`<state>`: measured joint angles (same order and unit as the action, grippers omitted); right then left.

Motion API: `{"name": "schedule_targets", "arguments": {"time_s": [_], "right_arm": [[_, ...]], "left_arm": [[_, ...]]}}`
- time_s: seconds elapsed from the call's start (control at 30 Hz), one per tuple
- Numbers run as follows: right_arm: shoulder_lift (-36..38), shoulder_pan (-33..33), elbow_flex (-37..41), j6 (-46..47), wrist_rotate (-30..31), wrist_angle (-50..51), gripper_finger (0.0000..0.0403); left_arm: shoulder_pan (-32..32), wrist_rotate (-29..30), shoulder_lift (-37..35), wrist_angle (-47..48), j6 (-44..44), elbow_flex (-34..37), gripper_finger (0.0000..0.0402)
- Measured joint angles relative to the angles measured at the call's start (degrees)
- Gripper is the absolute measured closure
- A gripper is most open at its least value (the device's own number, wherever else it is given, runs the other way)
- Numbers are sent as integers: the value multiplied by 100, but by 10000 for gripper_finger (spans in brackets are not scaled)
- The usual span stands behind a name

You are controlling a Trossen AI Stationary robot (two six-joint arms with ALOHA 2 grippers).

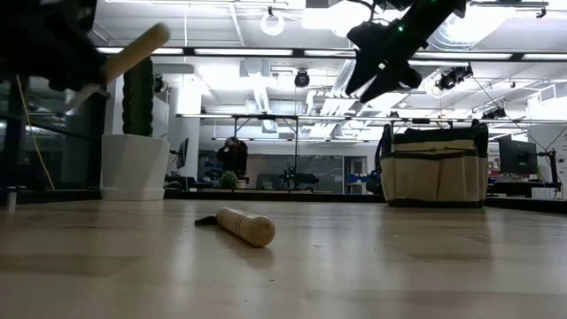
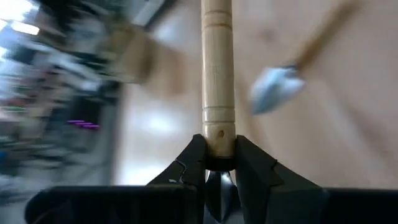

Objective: Pick & Place Garden tools in Gardening bag
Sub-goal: Put the left brown trowel into the gardening bag

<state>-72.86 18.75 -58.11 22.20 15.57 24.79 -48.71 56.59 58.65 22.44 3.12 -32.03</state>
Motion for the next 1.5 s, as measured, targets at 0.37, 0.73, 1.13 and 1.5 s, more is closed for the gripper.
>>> {"name": "schedule_targets", "arguments": {"time_s": [0.37, 0.73, 1.13, 1.5], "right_arm": [[0, -633, 0, -315, -80, -1274, 172], [-329, -1410, 0, -749, -55, -3041, 172], [-1482, -1739, 0, -1504, 334, -6130, 172], [-2415, -1839, 0, -2092, 549, -8690, 172]], "left_arm": [[1412, 1154, 11, -1795, 1680, -2, 353], [3069, 372, 11, -5338, 3879, -9, 353], [4103, -676, 136, -6598, 4170, -11, 353], [4363, -813, 979, -7970, 4742, -11, 353]]}}
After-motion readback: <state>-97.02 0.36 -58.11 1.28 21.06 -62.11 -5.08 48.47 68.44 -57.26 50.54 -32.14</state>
